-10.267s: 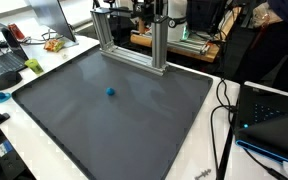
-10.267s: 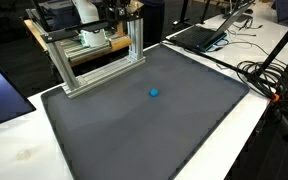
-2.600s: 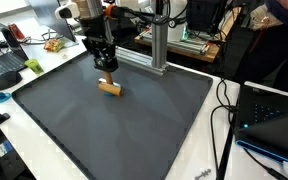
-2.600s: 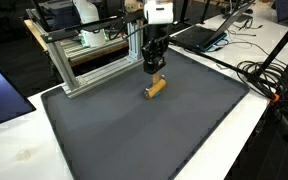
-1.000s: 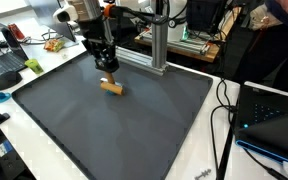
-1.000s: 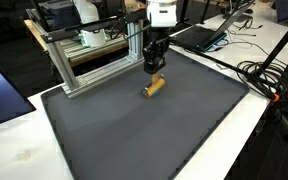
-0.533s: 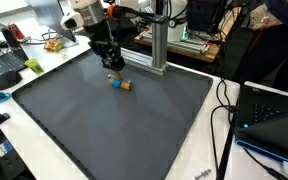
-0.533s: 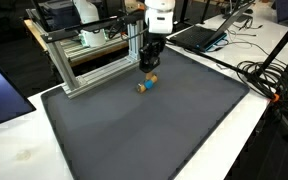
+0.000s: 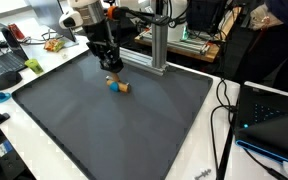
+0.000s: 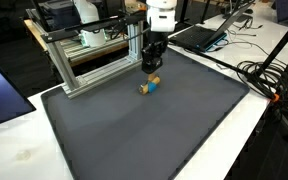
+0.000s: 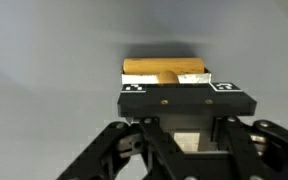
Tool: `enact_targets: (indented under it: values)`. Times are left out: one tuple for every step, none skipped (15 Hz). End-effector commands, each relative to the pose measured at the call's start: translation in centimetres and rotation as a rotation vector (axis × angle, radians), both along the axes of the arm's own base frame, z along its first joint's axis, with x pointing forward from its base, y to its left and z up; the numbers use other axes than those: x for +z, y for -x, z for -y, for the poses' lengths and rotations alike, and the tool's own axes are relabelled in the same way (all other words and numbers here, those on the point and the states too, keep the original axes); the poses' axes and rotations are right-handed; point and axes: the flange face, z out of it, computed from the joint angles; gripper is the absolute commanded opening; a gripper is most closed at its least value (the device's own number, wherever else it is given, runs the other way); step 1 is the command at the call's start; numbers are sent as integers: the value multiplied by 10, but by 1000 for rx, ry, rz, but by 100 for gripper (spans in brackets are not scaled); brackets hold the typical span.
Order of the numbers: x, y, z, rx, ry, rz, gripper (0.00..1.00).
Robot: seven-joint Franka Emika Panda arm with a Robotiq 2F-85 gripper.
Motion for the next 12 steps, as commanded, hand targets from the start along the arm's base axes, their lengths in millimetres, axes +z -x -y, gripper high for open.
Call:
enact_targets:
  values:
    - [-11, -6, -5, -4, 11, 48, 22]
    - [-10, -6, -5, -9, 6, 60, 22]
    - [-9, -7, -4, -15, 3, 71, 22]
    - [-8, -8, -4, -21, 4, 84, 22]
    - [-7, -9, -3, -21, 9, 86, 22]
    - [-7, -9, -4, -23, 5, 91, 22]
    - [-7, -10, -4, -26, 7, 99, 22]
    - [-6, -11, -4, -24, 11, 103, 22]
    - [-6, -11, -4, -25, 7, 108, 22]
    - [-5, -12, -4, -28, 9, 117, 22]
    - [-5, -12, -4, -27, 11, 120, 22]
    - [-5, -13, -4, -25, 10, 121, 22]
